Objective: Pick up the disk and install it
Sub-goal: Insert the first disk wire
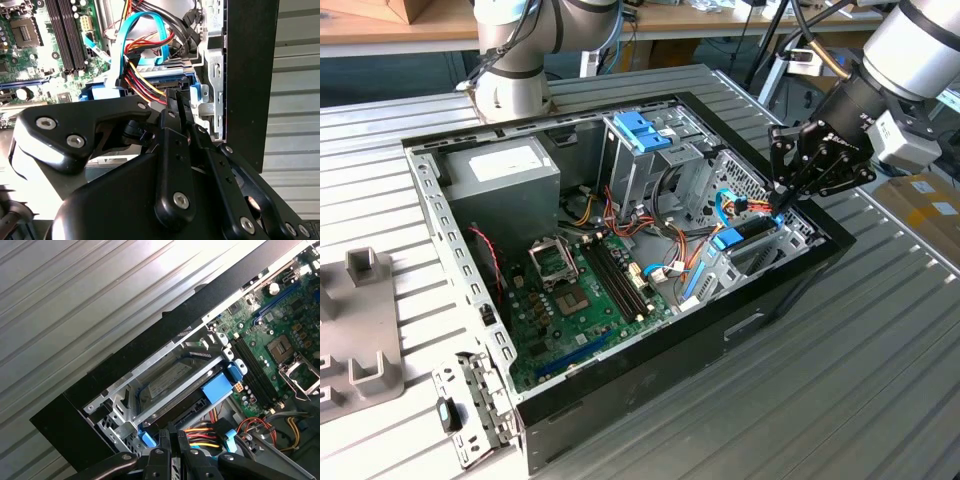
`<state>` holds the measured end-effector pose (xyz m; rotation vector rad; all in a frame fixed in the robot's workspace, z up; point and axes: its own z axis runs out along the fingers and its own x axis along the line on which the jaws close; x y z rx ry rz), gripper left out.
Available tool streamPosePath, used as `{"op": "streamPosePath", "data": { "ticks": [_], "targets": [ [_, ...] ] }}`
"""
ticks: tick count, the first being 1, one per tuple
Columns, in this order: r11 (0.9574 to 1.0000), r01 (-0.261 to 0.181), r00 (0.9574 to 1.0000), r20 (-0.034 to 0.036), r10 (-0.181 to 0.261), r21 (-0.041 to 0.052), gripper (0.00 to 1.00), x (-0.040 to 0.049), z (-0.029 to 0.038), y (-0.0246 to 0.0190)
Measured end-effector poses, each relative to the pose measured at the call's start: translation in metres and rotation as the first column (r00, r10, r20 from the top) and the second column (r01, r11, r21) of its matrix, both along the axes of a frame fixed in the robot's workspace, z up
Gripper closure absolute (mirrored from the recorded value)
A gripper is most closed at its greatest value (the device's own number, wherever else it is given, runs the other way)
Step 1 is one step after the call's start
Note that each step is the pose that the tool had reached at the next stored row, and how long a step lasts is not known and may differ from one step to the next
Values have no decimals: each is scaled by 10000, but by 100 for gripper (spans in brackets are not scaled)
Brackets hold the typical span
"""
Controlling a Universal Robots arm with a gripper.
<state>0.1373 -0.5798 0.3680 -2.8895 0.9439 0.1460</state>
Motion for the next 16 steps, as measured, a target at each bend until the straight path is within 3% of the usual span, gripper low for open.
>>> {"op": "streamPosePath", "data": {
  "ticks": [16],
  "targets": [
    [9996,269,9996,0,-269,0,83,0,0,0]
  ]
}}
